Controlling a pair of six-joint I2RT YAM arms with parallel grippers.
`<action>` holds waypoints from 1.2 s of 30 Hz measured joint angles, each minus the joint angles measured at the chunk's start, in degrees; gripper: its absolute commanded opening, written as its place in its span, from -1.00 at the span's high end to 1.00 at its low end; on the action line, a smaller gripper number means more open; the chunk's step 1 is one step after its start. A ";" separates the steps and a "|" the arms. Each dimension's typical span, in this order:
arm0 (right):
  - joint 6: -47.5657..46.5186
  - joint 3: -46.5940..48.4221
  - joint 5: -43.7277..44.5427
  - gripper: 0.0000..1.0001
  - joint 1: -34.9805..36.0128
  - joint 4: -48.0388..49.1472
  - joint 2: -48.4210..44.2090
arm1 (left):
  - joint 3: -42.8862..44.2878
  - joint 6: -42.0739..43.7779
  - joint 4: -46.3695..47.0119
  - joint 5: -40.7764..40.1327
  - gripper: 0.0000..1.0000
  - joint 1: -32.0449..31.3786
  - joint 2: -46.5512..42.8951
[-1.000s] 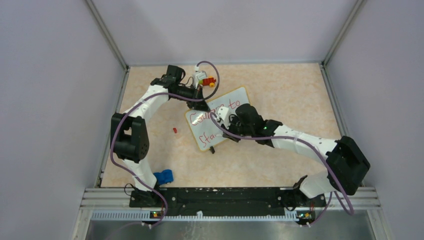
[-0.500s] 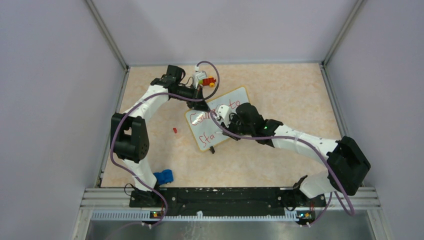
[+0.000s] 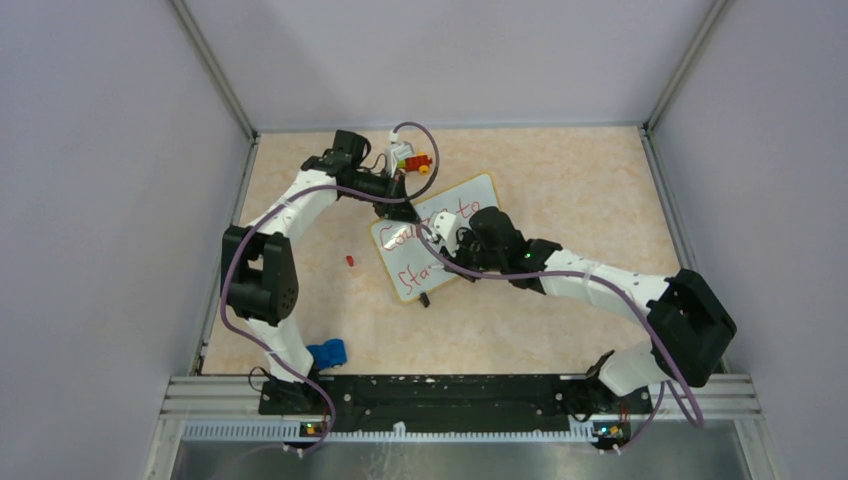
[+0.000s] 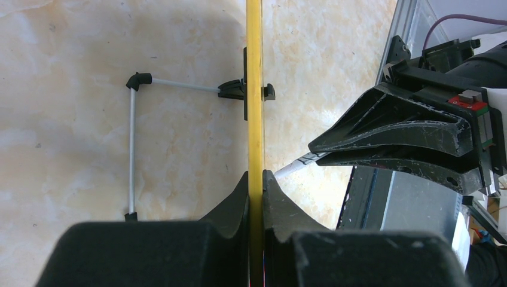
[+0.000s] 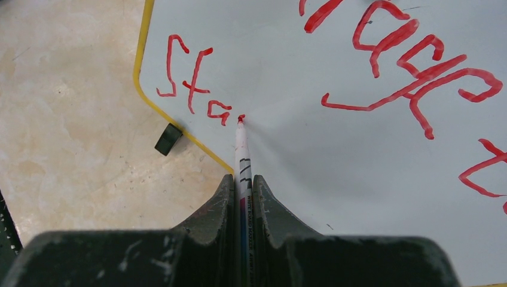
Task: Write a sentence on the whiteboard
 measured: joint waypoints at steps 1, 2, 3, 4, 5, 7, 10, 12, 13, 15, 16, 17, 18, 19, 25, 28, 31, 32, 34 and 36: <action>-0.15 -0.09 -0.09 1.00 0.00 0.02 0.00 | 0.00 0.00 0.00 0.00 1.00 0.00 0.00; -0.26 -0.26 -0.15 1.00 0.00 0.07 0.00 | 0.00 0.00 0.00 -0.02 1.00 0.00 0.00; -0.35 -0.39 -0.22 1.00 0.00 -0.09 0.00 | 0.00 0.00 0.00 -0.02 1.00 0.00 0.00; -0.37 -0.63 -0.35 1.00 0.00 -0.11 0.00 | 0.00 0.00 0.00 -0.02 1.00 0.00 0.00; -0.42 -0.72 -0.37 1.00 0.00 -0.24 0.00 | 0.00 0.00 0.00 -0.02 1.00 0.00 0.00; -0.42 -1.03 -0.39 1.00 0.07 -0.37 0.00 | 0.00 0.00 0.00 -0.02 1.00 0.00 0.00; -0.44 -1.09 -0.39 1.00 0.13 -0.76 0.04 | 0.00 0.00 -0.02 -0.02 1.00 0.00 0.00; -0.44 -1.09 -0.37 1.00 0.15 -0.79 0.04 | 0.00 0.00 -0.02 -0.02 1.00 0.00 0.00; -0.42 -1.09 -0.37 1.00 0.15 -0.79 0.04 | 0.00 0.00 -0.02 -0.02 1.00 0.00 0.00; -0.39 -1.09 -0.37 1.00 0.15 -0.79 0.04 | 0.00 0.00 -0.02 -0.02 1.00 0.00 0.00; -0.37 -1.09 -0.35 1.00 0.15 -0.76 0.04 | 0.00 0.00 -0.02 -0.02 1.00 -0.02 0.00; -0.31 -1.07 -0.37 1.00 0.15 -0.79 0.04 | 0.00 0.00 0.00 -0.02 1.00 -0.02 0.00; -0.22 -1.05 -0.35 1.00 0.15 -0.79 0.04 | 0.00 0.00 0.00 -0.02 1.00 -0.02 0.00; -0.17 -1.03 -0.35 1.00 0.11 -0.79 0.04 | 0.00 -0.02 0.00 -0.02 1.00 -0.02 0.00; 0.70 -0.90 -0.39 1.00 -0.37 -0.76 0.04 | 0.11 0.00 -0.13 -0.09 1.00 -0.04 0.00; 0.94 -0.90 -0.44 1.00 -0.57 -0.76 0.04 | 0.11 0.00 -0.15 -0.11 1.00 -0.04 0.00; 1.16 -0.90 -0.59 1.00 -0.76 -0.76 0.04 | 0.11 0.00 -0.15 -0.11 1.00 -0.04 0.00; 1.18 -0.90 -0.61 1.00 -0.81 -0.74 0.04 | 0.11 0.00 -0.15 -0.11 1.00 -0.04 0.00; 1.18 -0.79 -0.96 1.00 -1.07 -0.81 0.04 | 0.20 0.00 -0.22 -0.13 1.00 -0.04 0.04; 1.18 -0.50 -1.25 1.00 -1.36 -0.87 0.02 | 0.31 0.00 -0.33 -0.13 1.00 -0.04 0.11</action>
